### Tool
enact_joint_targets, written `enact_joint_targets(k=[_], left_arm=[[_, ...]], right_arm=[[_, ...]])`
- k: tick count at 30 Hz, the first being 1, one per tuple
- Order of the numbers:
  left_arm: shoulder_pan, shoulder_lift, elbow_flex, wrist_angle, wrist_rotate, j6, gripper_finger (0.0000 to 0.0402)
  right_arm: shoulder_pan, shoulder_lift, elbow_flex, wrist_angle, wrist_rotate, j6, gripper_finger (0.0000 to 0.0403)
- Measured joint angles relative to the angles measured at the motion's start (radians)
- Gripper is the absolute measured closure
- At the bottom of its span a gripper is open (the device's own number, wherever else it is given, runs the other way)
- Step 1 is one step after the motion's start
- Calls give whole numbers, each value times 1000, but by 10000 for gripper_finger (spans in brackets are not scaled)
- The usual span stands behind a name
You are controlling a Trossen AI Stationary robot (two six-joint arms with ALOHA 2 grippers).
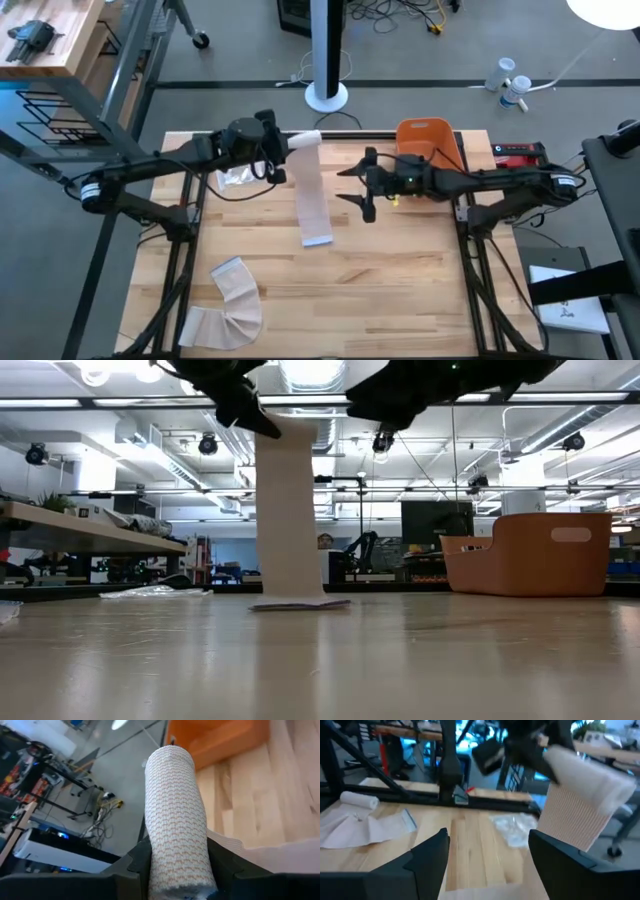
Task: Roll bandage
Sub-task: Roll the center brown bandage
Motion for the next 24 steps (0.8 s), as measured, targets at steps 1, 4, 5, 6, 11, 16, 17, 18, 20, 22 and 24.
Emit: enact_joint_targets(k=[1,4,5,6,11,16,17,18,20,22,24], left_arm=[[-3,0,-1,-10,0,11,288],[-20,-1,3,-18,-1,59,289],[-27,-1,4,-19,0,78,289],[-34,-1,5,-20,0,101,289],[-50,-1,6,2,15,162,288],[-50,-1,6,34,190,109,294],[-50,-1,6,45,215,101,295],[-50,-1,6,54,235,96,296],[-49,-1,3,90,252,94,297],[-48,-1,-4,115,270,95,296],[-49,-1,-5,133,280,101,293]], right_arm=[[-7,12,0,40,-10,-2,138],[-30,36,0,119,-14,-10,142],[-39,44,0,140,-14,-16,143],[-48,50,0,163,-13,-25,144],[-94,63,0,255,-66,-67,144],[-129,57,0,300,-146,-162,137],[-133,56,0,317,-164,-180,137],[-135,55,2,326,-188,-196,138],[-135,58,22,323,-231,-227,140],[-133,63,50,308,-257,-273,143],[-130,71,89,251,-254,-318,144]])
